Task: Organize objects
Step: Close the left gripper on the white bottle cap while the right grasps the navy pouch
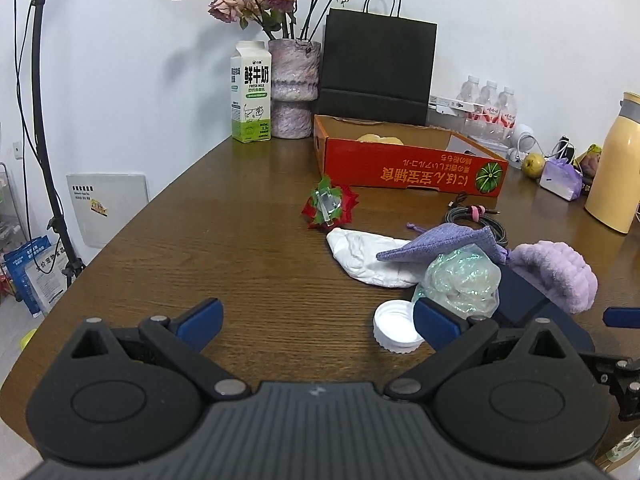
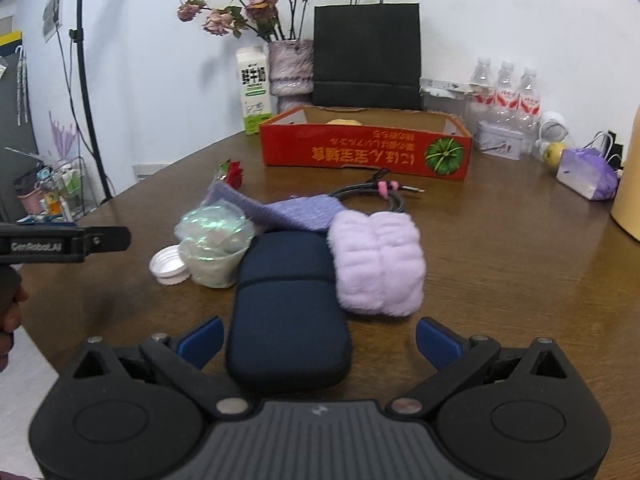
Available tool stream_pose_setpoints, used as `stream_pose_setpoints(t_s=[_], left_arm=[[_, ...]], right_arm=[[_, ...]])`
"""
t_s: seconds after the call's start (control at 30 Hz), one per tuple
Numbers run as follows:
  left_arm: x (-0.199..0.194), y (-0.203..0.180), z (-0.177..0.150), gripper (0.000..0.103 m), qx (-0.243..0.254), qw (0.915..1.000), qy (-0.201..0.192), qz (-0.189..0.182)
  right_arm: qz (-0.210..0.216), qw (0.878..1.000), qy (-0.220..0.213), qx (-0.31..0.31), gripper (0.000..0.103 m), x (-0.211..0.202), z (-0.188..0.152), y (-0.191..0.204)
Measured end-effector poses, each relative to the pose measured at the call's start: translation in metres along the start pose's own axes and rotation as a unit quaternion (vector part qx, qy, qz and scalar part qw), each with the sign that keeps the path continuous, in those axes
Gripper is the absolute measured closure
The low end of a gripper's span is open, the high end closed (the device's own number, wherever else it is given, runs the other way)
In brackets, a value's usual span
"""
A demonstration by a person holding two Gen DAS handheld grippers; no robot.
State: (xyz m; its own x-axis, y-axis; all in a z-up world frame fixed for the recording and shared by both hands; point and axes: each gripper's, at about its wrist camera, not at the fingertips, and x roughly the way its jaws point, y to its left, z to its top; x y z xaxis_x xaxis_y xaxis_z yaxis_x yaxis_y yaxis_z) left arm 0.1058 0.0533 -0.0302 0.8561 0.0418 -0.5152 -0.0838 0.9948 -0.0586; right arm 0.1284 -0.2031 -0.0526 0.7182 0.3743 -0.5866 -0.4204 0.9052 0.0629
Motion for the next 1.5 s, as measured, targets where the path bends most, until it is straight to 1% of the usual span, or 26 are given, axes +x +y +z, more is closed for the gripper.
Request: stream_pose_setpoints(t_s=[0.17, 0.3, 0.5, 0.6, 0.67, 0.77, 0.8, 0.97, 1.03, 1.07, 1.13, 1.2, 1.27, 1.5], left_arm=[[0.0, 0.002, -0.001, 0.0, -0.001, 1.0, -0.003, -0.004], [0.002, 0.005, -0.002, 0.0, -0.003, 1.0, 0.0, -0.006], [0.009, 0.006, -0.003, 0.0, 0.0, 0.9999, 0.011, -0.006], [0.011, 0.004, -0.004, 0.0, 0.005, 0.9998, 0.014, -0.01], [0.013, 0.002, -0.004, 0.0, 0.008, 0.9998, 0.016, -0.012], [0.017, 0.001, -0.005, 0.0, 0.01, 0.9996, 0.022, -0.014], [0.019, 0.001, -0.005, 0.0, 0.01, 0.9996, 0.024, -0.015], [0.026, -0.002, -0.004, 0.0, 0.012, 0.9993, 0.032, -0.017], [0.028, -0.004, -0.005, 0.0, 0.015, 0.9991, 0.035, -0.018], [0.029, -0.006, -0.005, 0.0, 0.019, 0.999, 0.036, -0.018], [0.029, -0.008, -0.006, 0.0, 0.025, 0.9988, 0.038, -0.019], [0.03, -0.01, -0.006, 0.0, 0.028, 0.9986, 0.039, -0.019], [0.031, -0.012, -0.006, 0.0, 0.031, 0.9986, 0.04, -0.02], [0.037, -0.021, -0.005, 0.0, 0.044, 0.9979, 0.044, -0.017]], right_arm=[[0.023, 1.0, 0.004, -0.001, 0.009, 0.005, 0.004, 0.008], [0.027, 1.0, 0.014, -0.002, 0.02, 0.02, 0.01, 0.01], [0.022, 0.999, 0.024, 0.0, 0.022, 0.04, 0.02, 0.006], [0.031, 0.999, 0.034, -0.004, 0.023, 0.052, 0.026, 0.003], [0.034, 0.999, 0.041, -0.011, 0.024, 0.061, 0.028, 0.004], [0.023, 0.998, 0.038, -0.037, 0.025, 0.066, 0.028, 0.009], [0.019, 0.998, 0.036, -0.049, 0.025, 0.067, 0.027, 0.011], [0.024, 0.998, 0.017, -0.049, 0.02, 0.069, 0.023, 0.009], [0.027, 0.998, 0.012, -0.048, 0.026, 0.068, 0.022, 0.009], [0.03, 0.998, 0.006, -0.051, 0.033, 0.066, 0.021, 0.009], [0.029, 0.998, -0.001, -0.05, 0.036, 0.065, 0.02, 0.01], [0.03, 0.999, -0.012, -0.043, 0.042, 0.062, 0.019, 0.008], [0.025, 0.999, -0.023, -0.036, 0.043, 0.058, 0.018, 0.006], [0.002, 0.997, -0.072, -0.016, 0.043, 0.044, 0.014, 0.003]])
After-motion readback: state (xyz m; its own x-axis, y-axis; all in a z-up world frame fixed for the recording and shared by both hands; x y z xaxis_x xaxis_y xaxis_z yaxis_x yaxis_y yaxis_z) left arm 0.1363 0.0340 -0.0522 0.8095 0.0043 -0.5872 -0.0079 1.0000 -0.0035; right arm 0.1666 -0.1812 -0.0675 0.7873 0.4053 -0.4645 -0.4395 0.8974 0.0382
